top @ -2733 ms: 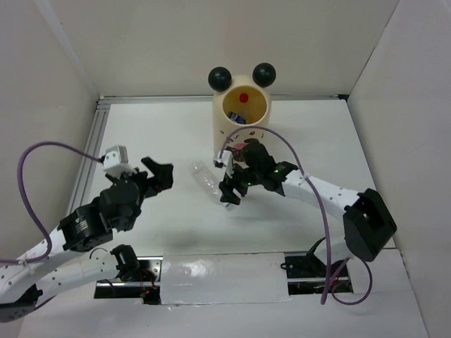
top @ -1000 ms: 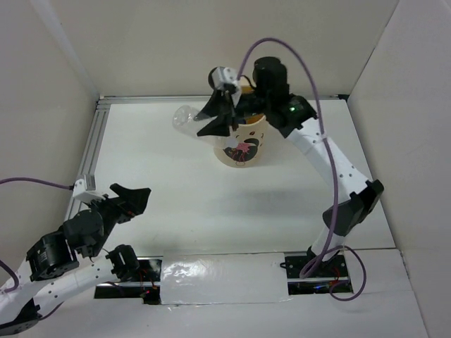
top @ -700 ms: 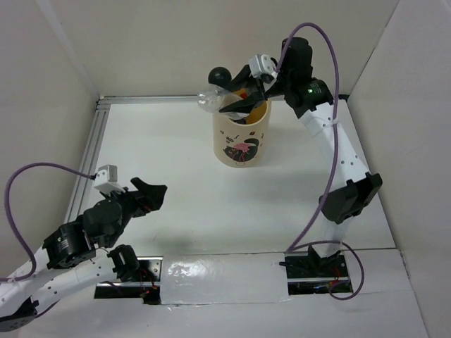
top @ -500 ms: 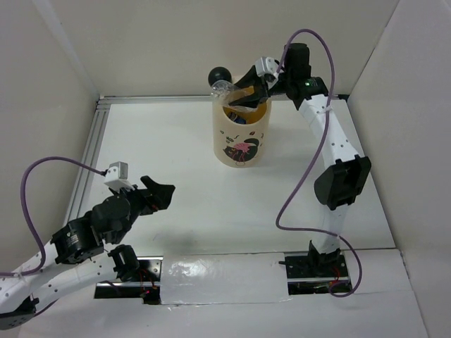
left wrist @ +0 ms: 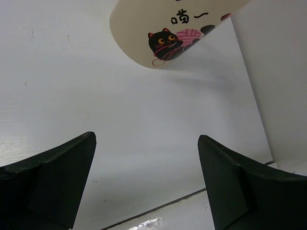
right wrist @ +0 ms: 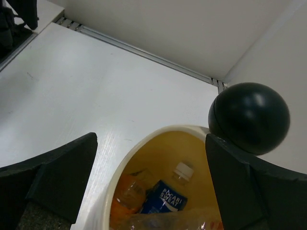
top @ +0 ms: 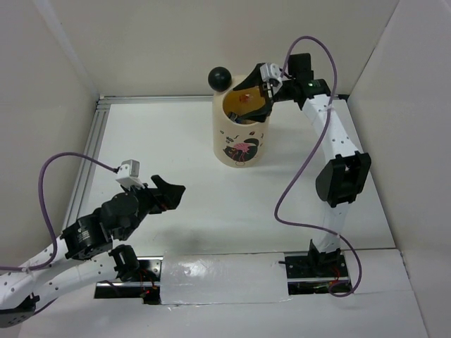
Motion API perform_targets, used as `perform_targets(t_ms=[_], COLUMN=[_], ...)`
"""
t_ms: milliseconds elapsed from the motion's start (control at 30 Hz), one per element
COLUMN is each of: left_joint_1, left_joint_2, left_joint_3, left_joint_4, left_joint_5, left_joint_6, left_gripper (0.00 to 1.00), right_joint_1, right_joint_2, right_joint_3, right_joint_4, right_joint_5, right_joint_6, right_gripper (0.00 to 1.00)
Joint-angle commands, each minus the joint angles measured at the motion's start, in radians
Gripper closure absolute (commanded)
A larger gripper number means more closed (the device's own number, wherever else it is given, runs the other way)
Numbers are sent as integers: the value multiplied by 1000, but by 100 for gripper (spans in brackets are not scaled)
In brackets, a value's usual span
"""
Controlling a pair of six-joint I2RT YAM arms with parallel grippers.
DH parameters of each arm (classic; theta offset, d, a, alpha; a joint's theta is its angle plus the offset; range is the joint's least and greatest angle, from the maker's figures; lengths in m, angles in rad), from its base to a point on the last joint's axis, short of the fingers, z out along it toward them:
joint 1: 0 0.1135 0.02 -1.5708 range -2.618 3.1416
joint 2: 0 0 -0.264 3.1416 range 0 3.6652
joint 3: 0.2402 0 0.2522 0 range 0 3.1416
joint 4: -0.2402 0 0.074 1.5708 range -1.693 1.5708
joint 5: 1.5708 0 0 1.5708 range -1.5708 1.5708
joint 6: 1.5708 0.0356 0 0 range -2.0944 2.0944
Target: Put the plastic bottles in the bin
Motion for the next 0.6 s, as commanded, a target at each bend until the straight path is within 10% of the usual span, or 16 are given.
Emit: perform_targets(t_ms=[0,167,333,567], left_joint_1=[-5,-5,44,228], left_joint_2=[27,72,141,313], left_joint_3=[-11,-22,-51,9], left_joint_4=[94,184,299,379], left_joint_5=[30,54,168,372], left_joint_6=[34,83,157,275], left_gripper=[0,0,0,0], right_joint_1=[-33,-49,-81,-164], right_joint_2=[-155,-317,-436,-756], right_joint_3=[57,-47,-320,-800], right_joint_4=[-9,132,89,238], right_joint_5=[-158,300,914,1276], right_joint_6=[154,724,895,963], right_gripper=[0,0,0,0])
